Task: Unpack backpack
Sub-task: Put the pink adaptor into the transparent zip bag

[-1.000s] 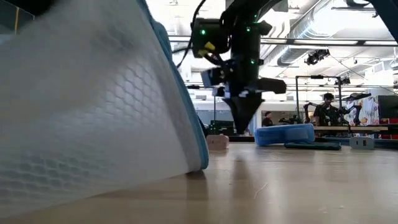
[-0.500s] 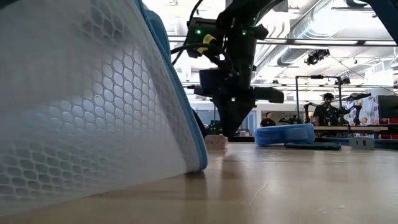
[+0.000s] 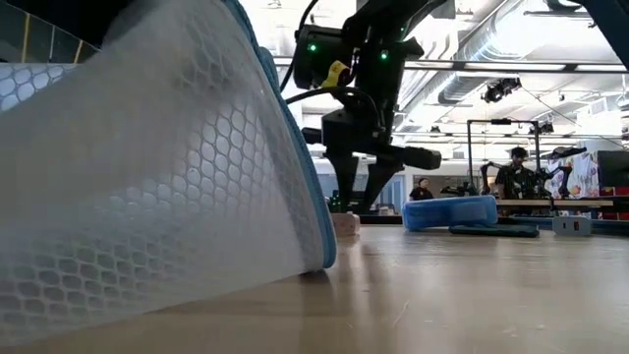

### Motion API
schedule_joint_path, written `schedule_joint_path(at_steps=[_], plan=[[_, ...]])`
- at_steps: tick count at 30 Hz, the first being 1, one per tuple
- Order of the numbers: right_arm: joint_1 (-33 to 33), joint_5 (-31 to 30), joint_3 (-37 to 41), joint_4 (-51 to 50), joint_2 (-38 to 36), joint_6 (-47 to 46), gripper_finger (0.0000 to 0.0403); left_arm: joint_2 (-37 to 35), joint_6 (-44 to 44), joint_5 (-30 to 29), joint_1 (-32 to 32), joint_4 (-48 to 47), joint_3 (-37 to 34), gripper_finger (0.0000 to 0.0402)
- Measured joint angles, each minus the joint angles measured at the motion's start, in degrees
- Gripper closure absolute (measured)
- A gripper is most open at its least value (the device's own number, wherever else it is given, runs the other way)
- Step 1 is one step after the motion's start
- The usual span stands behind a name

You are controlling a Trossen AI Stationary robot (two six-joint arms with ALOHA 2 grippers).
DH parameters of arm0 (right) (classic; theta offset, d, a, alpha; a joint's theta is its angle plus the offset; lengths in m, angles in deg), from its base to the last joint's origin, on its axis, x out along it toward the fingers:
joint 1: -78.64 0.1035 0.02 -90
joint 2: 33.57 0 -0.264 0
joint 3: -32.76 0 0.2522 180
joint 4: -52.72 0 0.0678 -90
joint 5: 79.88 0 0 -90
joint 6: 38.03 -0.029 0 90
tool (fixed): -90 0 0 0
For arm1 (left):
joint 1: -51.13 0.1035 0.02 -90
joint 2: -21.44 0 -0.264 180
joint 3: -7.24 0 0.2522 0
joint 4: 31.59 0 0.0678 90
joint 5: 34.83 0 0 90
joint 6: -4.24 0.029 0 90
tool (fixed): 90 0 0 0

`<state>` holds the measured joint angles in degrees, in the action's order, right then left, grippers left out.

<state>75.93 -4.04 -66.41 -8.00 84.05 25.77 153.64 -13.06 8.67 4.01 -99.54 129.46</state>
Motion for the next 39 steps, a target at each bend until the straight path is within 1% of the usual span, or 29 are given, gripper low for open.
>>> schedule_joint_path(at_steps=[3, 6, 9, 11, 14, 17, 19, 22, 25, 28, 30, 33, 36, 39], plan=[[-0.81, 0.67, 0.00, 1.36, 0.10, 4.96, 0.0206, -0.02, 0.07, 0.09, 0.22, 0.00, 0.00, 0.0402], [-1.42, 1.01, -0.03, 4.20, 0.66, 8.43, 0.0157, -0.02, 0.62, 0.13, 0.49, -0.02, 0.00, 0.0402], [-2.21, 2.54, -0.03, 6.43, 1.72, 10.55, 0.0129, -0.01, 1.44, 0.14, 0.63, -0.02, 0.00, 0.0402], [-2.69, 3.36, -0.04, 5.99, 2.75, 11.30, 0.0123, -0.01, 1.47, 0.13, 0.65, -0.06, 0.00, 0.0402], [-3.18, 3.67, -0.18, 5.00, 4.03, 10.58, 0.0128, -0.01, 1.51, 0.14, 0.67, -0.15, 0.00, 0.0402], [-3.16, 4.70, -0.31, 4.64, 4.70, 7.75, 0.0154, -0.02, 1.52, 0.11, 0.71, -0.22, 0.00, 0.0402], [-2.94, 5.33, -0.28, 4.39, 4.74, 4.14, 0.0183, -0.02, 1.54, 0.13, 0.74, -0.31, 0.00, 0.0402], [-2.89, 5.23, -0.15, 3.24, 4.46, -3.07, 0.0236, -0.02, 1.50, 0.15, 0.78, -0.50, 0.00, 0.0402], [-3.47, 5.40, -0.11, 0.34, 4.00, -10.39, 0.0287, -0.01, 1.48, 0.19, 0.76, -0.50, 0.00, 0.0402], [-4.65, 4.44, 0.09, -4.70, 3.04, -16.90, 0.0316, -0.01, 0.55, 0.25, 0.78, -0.49, -0.02, 0.0402], [-5.45, 3.11, 0.23, -6.12, 2.10, -20.29, 0.0321, -0.01, 0.03, 0.38, 0.80, -0.48, 0.00, 0.0402], [-6.36, 4.19, 0.11, -9.09, -0.34, -23.11, 0.0310, -0.02, 0.01, 0.55, 0.80, -0.48, 0.00, 0.0402], [-6.78, 8.09, 0.09, -10.26, -2.82, -26.38, 0.0281, 0.00, 0.01, 0.55, 0.80, -0.48, 0.00, 0.0402], [-7.02, 14.99, 0.05, -8.90, -4.56, -30.61, 0.0239, 0.00, -0.02, 0.76, 0.92, -0.49, -0.02, 0.0402]])
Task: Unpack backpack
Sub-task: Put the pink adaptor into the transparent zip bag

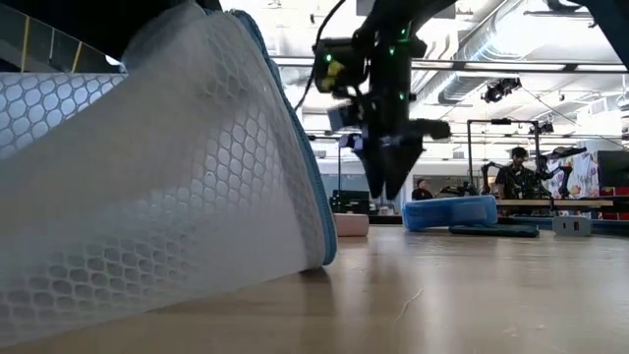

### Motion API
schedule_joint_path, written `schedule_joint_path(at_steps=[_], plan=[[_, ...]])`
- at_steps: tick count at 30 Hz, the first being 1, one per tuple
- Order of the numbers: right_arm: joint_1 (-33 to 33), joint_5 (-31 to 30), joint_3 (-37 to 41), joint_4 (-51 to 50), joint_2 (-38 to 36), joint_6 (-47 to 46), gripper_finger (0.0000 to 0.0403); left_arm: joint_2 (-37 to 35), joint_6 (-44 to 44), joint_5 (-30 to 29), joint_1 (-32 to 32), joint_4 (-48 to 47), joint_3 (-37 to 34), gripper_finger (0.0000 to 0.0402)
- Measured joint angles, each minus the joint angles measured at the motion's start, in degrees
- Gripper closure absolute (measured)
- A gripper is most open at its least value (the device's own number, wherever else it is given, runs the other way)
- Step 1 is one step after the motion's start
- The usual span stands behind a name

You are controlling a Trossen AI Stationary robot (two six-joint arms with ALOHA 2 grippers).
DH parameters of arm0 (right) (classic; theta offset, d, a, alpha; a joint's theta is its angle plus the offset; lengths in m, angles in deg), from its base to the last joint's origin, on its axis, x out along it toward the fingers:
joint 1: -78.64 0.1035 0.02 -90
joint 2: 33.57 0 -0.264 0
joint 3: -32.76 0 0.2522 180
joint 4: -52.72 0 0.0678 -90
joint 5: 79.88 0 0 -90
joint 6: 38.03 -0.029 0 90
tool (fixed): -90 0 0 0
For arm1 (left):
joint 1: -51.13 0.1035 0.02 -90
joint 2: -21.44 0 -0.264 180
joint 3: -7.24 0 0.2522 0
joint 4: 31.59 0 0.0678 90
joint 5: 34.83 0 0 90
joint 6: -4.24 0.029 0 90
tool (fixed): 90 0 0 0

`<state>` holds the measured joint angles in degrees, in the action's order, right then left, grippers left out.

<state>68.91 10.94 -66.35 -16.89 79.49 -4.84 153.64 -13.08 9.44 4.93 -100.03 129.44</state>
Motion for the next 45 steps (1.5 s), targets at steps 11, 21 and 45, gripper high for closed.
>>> schedule_joint_path(at_steps=[11, 21, 45], plan=[[1.47, 10.28, -0.05, 13.30, 3.76, -4.89, 0.0089, 0.00, -0.44, 0.48, 0.14, 0.00, 0.00, 0.0402], [1.51, 6.04, -0.05, 13.45, 8.25, -9.18, 0.0083, 0.00, -0.55, 0.66, 0.14, 0.00, 0.00, 0.0402], [5.35, -6.40, 4.81, 1.73, 1.90, -16.97, 0.0239, 0.07, -13.45, -4.24, 5.45, -2.99, 0.00, 0.0402]])
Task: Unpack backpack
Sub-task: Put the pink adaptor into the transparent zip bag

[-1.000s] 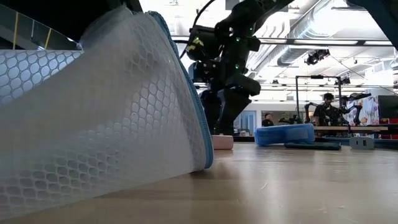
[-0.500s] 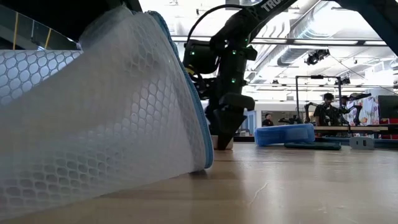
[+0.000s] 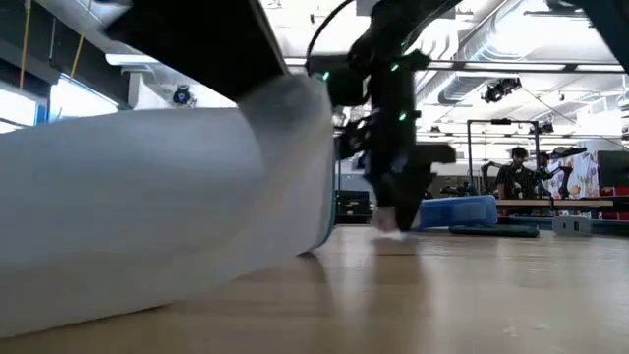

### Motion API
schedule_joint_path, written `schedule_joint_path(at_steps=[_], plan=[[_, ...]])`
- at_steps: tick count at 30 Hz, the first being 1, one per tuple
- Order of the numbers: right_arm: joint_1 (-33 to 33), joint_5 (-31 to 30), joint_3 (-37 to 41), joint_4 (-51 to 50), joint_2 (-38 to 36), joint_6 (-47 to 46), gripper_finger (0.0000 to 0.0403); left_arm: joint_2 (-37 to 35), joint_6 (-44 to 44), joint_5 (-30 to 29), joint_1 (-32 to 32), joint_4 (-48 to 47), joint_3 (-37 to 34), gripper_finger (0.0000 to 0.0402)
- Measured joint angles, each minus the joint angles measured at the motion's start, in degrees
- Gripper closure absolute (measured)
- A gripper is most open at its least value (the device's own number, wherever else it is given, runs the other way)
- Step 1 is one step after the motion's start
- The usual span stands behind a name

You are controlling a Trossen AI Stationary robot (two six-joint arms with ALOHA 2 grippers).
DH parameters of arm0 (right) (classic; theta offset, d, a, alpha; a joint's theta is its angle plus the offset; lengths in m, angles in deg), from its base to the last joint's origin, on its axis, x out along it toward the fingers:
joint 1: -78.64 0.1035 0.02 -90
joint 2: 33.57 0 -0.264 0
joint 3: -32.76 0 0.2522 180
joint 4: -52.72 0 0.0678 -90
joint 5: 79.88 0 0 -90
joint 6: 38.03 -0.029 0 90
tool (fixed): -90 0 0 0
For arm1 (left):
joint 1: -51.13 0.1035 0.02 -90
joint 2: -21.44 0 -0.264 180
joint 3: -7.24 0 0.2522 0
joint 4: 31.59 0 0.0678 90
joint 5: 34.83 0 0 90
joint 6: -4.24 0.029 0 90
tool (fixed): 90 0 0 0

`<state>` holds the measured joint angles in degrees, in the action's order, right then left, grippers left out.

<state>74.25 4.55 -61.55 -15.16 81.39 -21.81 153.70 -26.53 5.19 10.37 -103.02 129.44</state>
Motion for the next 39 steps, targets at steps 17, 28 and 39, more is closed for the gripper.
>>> schedule_joint_path(at_steps=[17, 28, 39], plan=[[27.90, -24.41, 49.37, 33.87, -48.42, -45.03, 0.0239, 0.02, 42.83, 14.33, 19.93, 34.14, -0.07, 0.0402], [43.17, -26.06, 51.42, 41.57, -47.78, -50.38, 0.0239, -0.20, 40.67, 14.48, 14.02, 31.15, 0.76, 0.0402], [43.69, -20.53, 43.25, 53.64, -27.56, -35.46, 0.0239, -0.18, 28.46, 7.00, 7.90, 25.51, 0.74, 0.0402]])
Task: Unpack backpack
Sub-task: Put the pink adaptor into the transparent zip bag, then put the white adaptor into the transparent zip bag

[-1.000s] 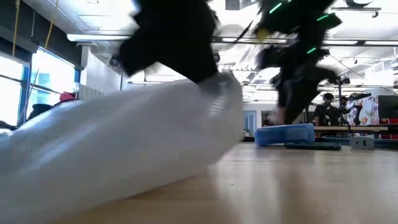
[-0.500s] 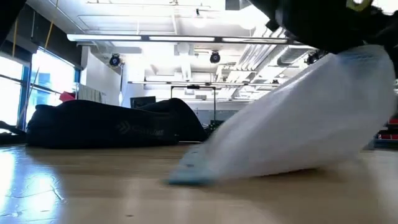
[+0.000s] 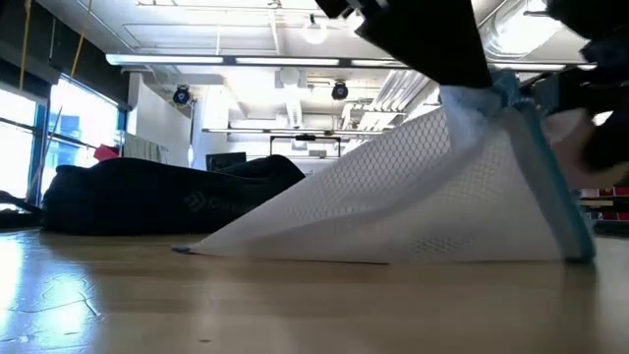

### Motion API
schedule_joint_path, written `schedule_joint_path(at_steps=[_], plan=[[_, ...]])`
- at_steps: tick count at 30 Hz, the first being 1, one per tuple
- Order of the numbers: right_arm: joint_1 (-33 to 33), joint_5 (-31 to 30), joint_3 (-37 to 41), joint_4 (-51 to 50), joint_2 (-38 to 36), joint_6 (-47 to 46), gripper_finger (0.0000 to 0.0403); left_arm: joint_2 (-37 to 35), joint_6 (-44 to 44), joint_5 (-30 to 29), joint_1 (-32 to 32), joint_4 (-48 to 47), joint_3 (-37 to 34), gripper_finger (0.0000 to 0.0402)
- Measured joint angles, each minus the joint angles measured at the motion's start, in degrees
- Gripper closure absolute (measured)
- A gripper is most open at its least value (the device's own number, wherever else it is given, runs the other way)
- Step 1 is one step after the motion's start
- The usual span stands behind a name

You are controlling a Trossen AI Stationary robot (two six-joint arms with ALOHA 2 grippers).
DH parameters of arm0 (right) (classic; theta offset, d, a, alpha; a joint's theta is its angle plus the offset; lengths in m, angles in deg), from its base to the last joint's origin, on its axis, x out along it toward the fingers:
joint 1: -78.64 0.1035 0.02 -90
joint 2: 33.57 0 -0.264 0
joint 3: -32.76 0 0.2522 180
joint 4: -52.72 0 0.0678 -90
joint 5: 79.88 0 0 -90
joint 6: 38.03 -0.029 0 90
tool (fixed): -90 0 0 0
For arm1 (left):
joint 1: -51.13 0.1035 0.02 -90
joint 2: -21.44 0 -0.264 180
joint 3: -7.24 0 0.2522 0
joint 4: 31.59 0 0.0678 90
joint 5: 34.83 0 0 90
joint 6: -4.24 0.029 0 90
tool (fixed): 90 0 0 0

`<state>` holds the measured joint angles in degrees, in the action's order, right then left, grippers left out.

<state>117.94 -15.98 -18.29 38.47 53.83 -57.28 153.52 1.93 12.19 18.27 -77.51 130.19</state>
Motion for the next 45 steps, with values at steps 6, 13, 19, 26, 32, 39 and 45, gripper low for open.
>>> schedule_joint_path(at_steps=[6, 13, 19, 26, 32, 39, 45], plan=[[-5.28, -7.94, -12.83, -12.78, 11.55, 1.68, 0.0239, 0.01, 4.54, -0.33, -1.82, 1.61, -0.02, 0.0402], [-11.90, -10.45, -22.00, -20.01, 15.81, 3.03, 0.0229, 0.01, 6.46, 0.25, -2.60, 2.34, -0.02, 0.0402], [-13.93, -9.65, -22.34, -20.40, 15.61, -0.93, 0.0056, 0.01, 5.55, 1.76, -2.56, 2.03, -0.02, 0.0402], [-9.66, -10.95, -22.39, -24.98, 11.76, -0.53, 0.0036, 0.01, 2.35, 2.04, -2.91, -3.76, -0.02, 0.0402], [-3.52, -16.19, -21.54, -38.85, 4.86, -10.25, 0.0092, 0.01, -6.05, -2.05, -3.23, -13.18, -0.02, 0.0402], [-1.87, -15.72, -11.90, -40.96, -3.11, -23.24, 0.0117, 0.01, -10.97, -2.58, -3.01, -20.11, -0.02, 0.0402], [-3.44, -17.29, -0.71, -37.21, -5.64, -33.97, 0.0117, 0.01, -14.06, -2.56, -3.34, -26.54, -0.02, 0.0402]])
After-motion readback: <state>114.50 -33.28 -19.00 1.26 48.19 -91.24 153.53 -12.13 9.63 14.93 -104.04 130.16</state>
